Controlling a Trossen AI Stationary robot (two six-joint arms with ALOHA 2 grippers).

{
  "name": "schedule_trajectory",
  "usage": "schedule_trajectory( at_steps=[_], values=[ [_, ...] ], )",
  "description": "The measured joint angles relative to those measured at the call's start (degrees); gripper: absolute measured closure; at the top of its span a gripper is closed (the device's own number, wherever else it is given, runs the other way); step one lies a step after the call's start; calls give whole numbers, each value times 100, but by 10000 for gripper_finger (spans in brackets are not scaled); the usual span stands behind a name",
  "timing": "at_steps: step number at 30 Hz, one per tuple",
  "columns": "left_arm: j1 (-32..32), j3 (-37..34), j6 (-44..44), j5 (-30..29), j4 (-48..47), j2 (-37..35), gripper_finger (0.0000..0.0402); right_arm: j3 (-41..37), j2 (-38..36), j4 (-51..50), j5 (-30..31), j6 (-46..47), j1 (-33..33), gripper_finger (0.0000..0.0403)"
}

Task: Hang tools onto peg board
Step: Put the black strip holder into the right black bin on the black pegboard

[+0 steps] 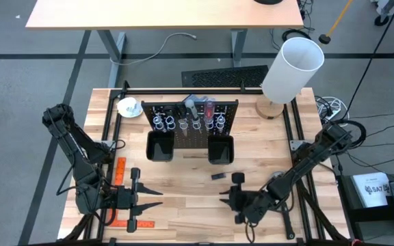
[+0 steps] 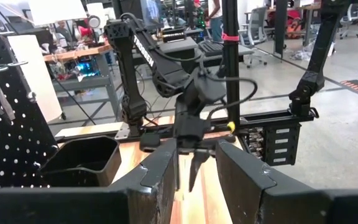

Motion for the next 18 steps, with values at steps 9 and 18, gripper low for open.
schedule_trajectory(
  at_steps=[9,18],
  values=[
    [0,1,1,1,-2,0,281,0,0,-1397,-494,720,-433,222],
    [0,0,0,2,-11,0,281,0,131,-1683,-1106,310,-1063,221]
  ],
)
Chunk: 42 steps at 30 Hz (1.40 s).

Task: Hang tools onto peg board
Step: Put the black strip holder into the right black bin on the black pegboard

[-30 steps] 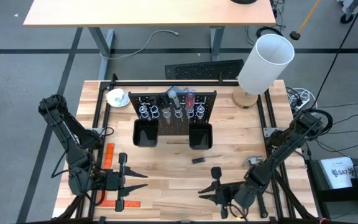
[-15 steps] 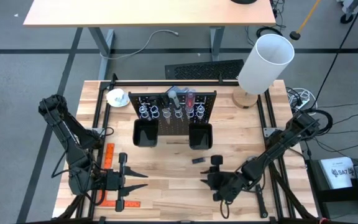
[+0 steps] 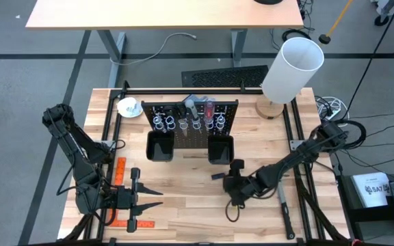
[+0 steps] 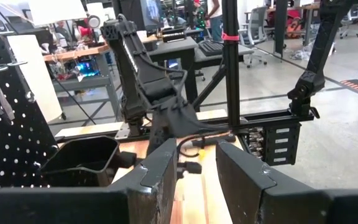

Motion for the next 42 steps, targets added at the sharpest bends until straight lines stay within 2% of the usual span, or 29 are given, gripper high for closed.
schedule_trajectory(
  at_steps=[12,22,26,29,35,42],
  values=[
    [0,2,0,0,-26,0,281,0,466,100,-366,-400,-524,222],
    [0,1,0,0,-26,0,281,22,443,566,-1575,-139,-560,222],
    [0,1,-1,0,-26,0,281,15,450,798,-1794,77,-372,222],
    [0,1,-2,0,-26,0,281,0,461,1030,-1749,-15,-201,222],
    [0,2,-2,0,-23,0,281,-9,457,1339,-1117,-416,62,222],
    [-2,2,-9,0,-50,0,281,-9,463,1344,-1040,-514,48,222]
  ],
)
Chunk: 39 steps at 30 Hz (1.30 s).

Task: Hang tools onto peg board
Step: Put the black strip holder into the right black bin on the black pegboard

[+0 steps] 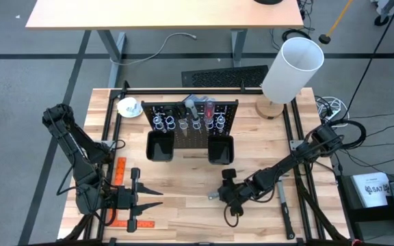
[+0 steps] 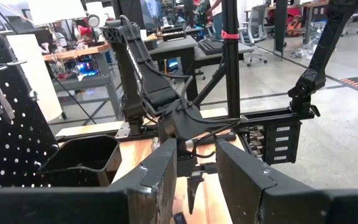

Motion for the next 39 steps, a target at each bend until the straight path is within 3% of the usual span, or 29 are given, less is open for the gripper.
schedule_trajectory(
  at_steps=[19,23,28,39],
  values=[
    [23,-2,-132,2,-94,-2,281,24,355,1,-543,-95,-291,223],
    [37,-2,-138,0,-107,-2,281,24,368,9,-554,-85,-289,243],
    [39,-2,-138,2,-107,-2,281,24,372,6,-567,36,-282,299],
    [39,-2,-138,2,-106,-2,281,11,305,13,-447,70,-89,299]
  ],
)
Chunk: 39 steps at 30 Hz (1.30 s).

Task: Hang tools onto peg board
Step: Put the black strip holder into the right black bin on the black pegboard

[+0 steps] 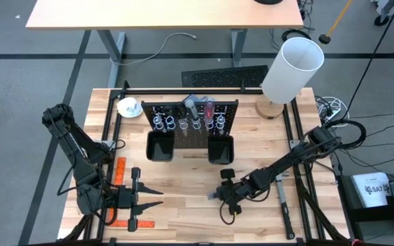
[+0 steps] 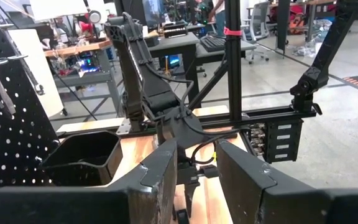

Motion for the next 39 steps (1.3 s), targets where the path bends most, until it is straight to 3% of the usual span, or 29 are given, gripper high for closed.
schedule_trajectory(
  at_steps=[5,14,28,34,39],
  values=[
    [0,0,1,-2,-1,0,281,-24,-275,-81,-36,-66,135,299],
    [0,0,2,-1,0,0,281,-19,-948,19,697,-379,397,299],
    [7,0,4,-2,-4,0,281,-7,-2997,374,2966,-1859,825,299],
    [7,0,4,-2,-5,0,281,-2,-3766,329,3330,-2508,701,299],
    [12,0,4,-2,-5,0,281,-1,-4014,350,3468,-2464,444,299]
  ],
)
